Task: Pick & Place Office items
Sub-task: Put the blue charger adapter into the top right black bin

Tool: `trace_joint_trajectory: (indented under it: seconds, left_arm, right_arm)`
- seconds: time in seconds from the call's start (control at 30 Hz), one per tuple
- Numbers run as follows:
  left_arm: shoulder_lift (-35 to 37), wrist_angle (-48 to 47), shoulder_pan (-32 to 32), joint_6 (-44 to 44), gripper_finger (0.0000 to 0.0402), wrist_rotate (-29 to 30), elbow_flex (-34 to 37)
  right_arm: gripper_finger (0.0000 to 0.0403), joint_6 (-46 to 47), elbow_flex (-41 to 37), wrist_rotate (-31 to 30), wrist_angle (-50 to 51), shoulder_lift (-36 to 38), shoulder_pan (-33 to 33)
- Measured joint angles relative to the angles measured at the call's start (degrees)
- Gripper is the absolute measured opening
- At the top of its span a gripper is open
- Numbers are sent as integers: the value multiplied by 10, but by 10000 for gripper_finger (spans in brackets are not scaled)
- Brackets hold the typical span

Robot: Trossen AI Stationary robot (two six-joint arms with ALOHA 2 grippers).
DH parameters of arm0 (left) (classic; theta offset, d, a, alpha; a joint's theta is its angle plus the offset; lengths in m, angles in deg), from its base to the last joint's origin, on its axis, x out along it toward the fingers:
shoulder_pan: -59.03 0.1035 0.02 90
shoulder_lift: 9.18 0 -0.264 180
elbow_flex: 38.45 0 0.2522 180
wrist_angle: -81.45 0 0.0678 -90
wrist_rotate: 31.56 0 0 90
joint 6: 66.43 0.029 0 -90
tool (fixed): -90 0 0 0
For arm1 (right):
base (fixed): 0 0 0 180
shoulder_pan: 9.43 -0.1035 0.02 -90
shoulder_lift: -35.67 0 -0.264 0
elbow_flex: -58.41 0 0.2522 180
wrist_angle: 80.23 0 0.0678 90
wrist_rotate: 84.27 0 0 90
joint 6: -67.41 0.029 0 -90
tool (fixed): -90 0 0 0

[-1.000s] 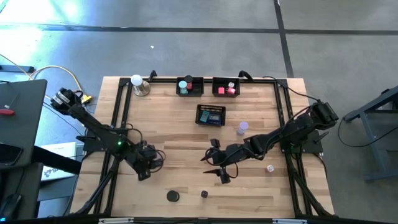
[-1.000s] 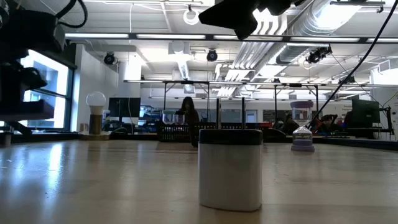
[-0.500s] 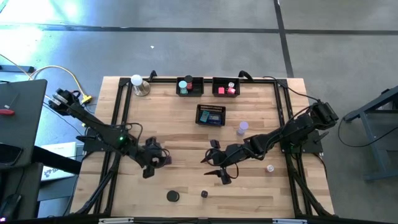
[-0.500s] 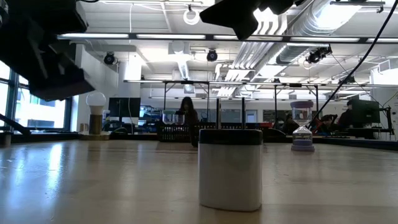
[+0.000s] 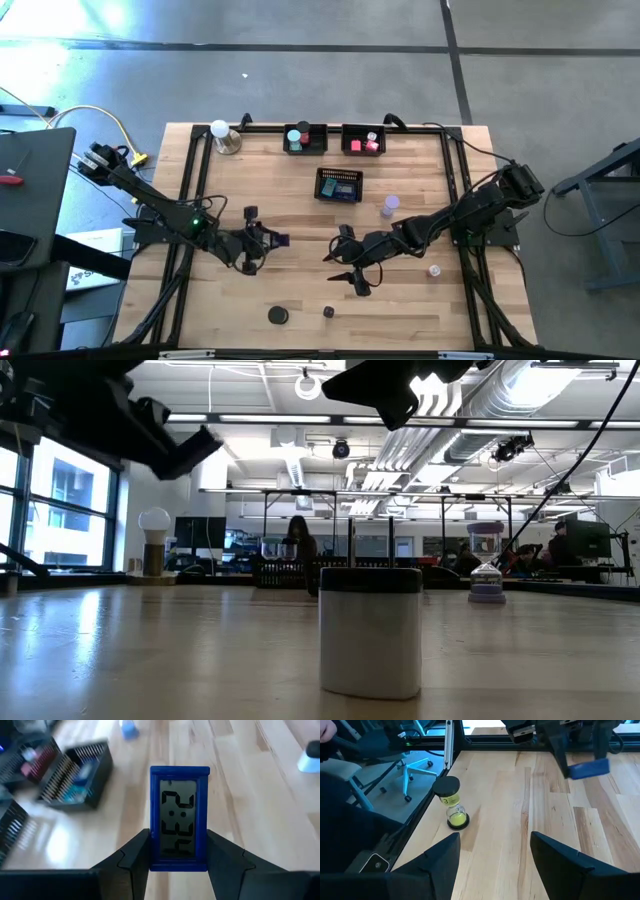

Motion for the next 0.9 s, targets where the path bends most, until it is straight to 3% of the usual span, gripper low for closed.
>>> trace_joint_trajectory:
  seconds: [0.27,0.67,0.9]
  left_arm:
    - [0,52,0,92,151,77,0]
    - [-1,63,0,141,151,173,0]
    - [-1,82,0,181,151,203,0]
  right_arm:
    - [230,11,0,0,0,0,0]
    - [230,86,0,-88,-2,0,13]
    - [230,135,0,-93,-2,0,40]
